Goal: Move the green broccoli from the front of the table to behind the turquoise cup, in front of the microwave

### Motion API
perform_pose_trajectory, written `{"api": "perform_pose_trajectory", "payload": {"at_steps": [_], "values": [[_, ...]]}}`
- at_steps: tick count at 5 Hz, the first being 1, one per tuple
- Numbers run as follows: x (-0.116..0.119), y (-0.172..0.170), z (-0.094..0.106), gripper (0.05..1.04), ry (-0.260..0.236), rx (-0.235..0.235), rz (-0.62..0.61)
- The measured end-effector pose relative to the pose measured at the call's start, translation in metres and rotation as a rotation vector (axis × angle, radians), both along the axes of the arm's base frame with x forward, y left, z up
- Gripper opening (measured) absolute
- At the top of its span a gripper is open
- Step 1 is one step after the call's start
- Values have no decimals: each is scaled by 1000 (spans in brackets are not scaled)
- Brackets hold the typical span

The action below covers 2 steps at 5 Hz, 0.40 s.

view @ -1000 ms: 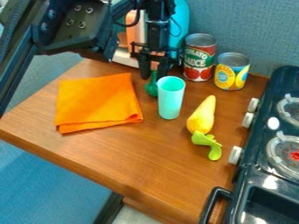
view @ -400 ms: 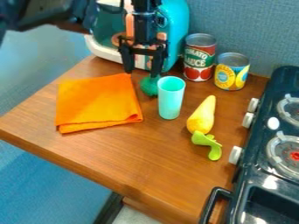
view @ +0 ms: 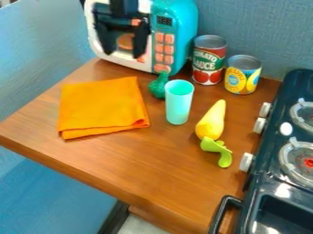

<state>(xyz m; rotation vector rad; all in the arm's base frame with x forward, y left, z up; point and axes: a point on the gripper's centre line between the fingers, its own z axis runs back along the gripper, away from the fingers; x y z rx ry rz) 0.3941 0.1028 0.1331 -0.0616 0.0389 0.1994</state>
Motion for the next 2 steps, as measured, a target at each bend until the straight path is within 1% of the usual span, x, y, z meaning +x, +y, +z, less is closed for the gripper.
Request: {"api": "perform_pose_trajectory", "payload": {"at_steps": [1,2], "values": [[-36,5,12,1002,63,71,-31],[-60,8,19,1001,83,123,-49]]}}
